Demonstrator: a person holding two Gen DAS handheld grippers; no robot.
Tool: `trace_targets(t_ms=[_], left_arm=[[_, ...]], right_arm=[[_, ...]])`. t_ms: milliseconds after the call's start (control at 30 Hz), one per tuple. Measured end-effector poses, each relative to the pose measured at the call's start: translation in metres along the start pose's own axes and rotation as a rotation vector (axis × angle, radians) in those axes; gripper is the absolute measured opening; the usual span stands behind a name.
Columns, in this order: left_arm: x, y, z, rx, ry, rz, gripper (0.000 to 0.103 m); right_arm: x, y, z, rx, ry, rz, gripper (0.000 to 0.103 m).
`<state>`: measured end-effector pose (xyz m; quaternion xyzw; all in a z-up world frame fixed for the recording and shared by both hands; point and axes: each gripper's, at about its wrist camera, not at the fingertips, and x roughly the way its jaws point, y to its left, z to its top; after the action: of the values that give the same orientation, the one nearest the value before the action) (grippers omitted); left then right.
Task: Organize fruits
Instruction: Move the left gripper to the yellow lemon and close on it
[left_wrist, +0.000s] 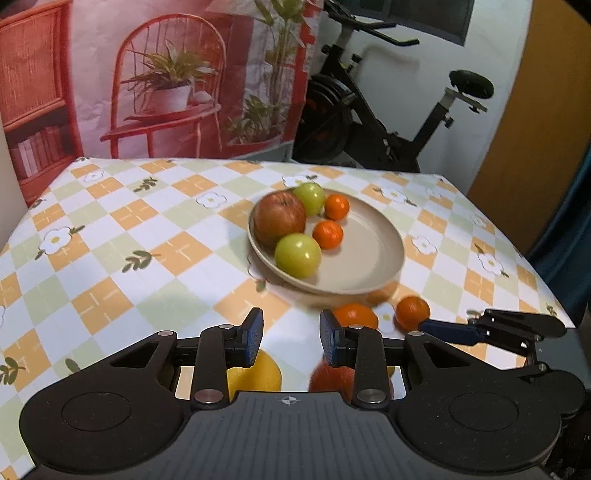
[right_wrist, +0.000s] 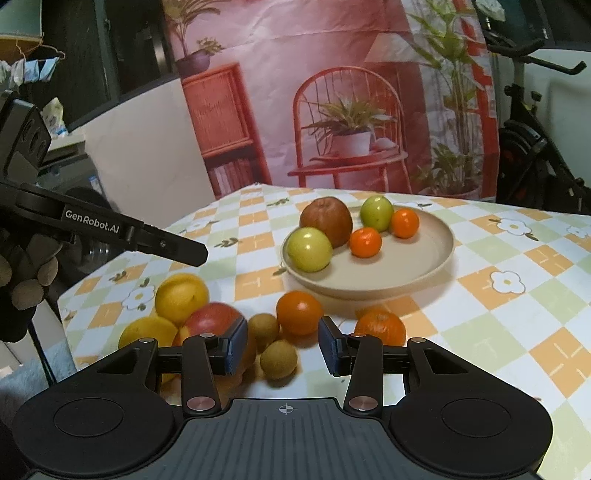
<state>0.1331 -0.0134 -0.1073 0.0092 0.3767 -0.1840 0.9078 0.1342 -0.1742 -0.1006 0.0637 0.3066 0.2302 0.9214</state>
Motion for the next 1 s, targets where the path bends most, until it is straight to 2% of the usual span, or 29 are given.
trace_targets(t_ms=[367, 500, 633, 800, 1000], left_arm=[[-0.015, 0.017, -0.011, -0.037, -0.003, 0.016, 0.035], [-0.027, 0.036, -0.001, -0.079, -0.032, 0.035, 0.035], [-0.035, 0.054, 0.01, -0.065, -0.053, 0.066, 0.035], [-0.022, 0.077, 0.015, -0.086, -0.007, 0.064, 0.035], [0.001, 0.095, 0.012, -0.147, 0.044, -0.018, 0.035]], right_arm=[[-0.006, 0.01, 0.002, -0.026, 0.011, 0.011, 0.039], [-0.001, 0.015, 0.015, -0.048, 0.021, 0.044, 0.04], [0.01, 0.024, 0.033, -0.06, 0.044, 0.08, 0.043], [0.039, 0.041, 0.053, -0.073, 0.117, 0.116, 0.043], [0.075, 0.067, 0.069, -0.107, 0.238, 0.148, 0.043]])
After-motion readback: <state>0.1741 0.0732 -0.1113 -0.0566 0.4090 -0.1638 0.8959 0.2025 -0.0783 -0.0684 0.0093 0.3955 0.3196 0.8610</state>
